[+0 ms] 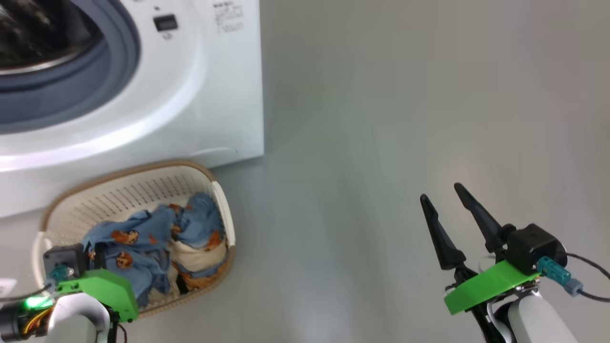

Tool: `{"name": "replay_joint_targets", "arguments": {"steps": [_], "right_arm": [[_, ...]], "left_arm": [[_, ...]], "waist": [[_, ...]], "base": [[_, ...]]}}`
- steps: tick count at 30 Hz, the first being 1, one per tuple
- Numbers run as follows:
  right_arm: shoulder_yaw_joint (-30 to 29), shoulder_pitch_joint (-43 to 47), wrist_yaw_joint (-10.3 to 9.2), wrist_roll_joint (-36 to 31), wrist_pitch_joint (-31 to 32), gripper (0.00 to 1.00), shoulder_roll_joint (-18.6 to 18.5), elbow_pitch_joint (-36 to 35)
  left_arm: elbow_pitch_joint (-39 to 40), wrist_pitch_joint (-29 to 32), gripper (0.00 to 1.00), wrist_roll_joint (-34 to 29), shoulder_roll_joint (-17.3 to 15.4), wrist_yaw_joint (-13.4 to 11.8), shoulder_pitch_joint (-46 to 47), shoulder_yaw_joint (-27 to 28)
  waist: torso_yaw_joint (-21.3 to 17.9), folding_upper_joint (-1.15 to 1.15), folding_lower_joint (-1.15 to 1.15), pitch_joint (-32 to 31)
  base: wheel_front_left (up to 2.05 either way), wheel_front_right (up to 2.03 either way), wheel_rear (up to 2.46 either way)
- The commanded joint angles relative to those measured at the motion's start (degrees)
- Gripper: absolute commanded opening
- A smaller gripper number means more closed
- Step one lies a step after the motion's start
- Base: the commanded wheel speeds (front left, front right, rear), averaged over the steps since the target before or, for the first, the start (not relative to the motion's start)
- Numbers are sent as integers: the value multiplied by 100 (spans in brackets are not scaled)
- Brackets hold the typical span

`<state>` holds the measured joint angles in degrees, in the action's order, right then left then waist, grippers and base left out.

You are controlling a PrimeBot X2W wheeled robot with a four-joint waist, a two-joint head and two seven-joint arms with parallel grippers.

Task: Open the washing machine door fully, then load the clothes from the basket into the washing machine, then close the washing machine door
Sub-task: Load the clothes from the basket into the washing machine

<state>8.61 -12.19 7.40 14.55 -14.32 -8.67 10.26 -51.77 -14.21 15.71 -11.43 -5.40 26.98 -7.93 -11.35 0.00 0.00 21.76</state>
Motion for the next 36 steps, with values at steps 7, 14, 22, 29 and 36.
{"name": "replay_joint_targets", "arguments": {"steps": [7, 14, 22, 29, 36], "right_arm": [[67, 266, 9, -82, -68, 100, -51, -32], [2, 407, 9, -125, -68, 100, -50, -12], [-48, 576, 9, -171, -68, 100, -34, -18], [-98, 725, 9, -212, -68, 100, -11, -62], [-130, 836, 9, -247, -68, 100, 15, -91]], "left_arm": [[1848, -78, 0, -233, -56, -78, -880, 486], [2980, -78, 0, -296, 248, 14, -1404, 786], [3849, -78, 0, -100, 614, 426, -1932, 1133], [4250, -78, 0, 11, 805, 619, -2366, 1329], [4457, -79, 0, 168, 851, 651, -2645, 1336]], "waist": [[280, 0, 0, -732], [447, 0, 0, -1137], [546, 0, 0, -1548], [540, 0, 0, -1838], [519, 0, 0, -2010]], "base": [[0, 0, 0], [0, 0, 0], [0, 0, 0], [0, 0, 0], [0, 0, 0]]}}
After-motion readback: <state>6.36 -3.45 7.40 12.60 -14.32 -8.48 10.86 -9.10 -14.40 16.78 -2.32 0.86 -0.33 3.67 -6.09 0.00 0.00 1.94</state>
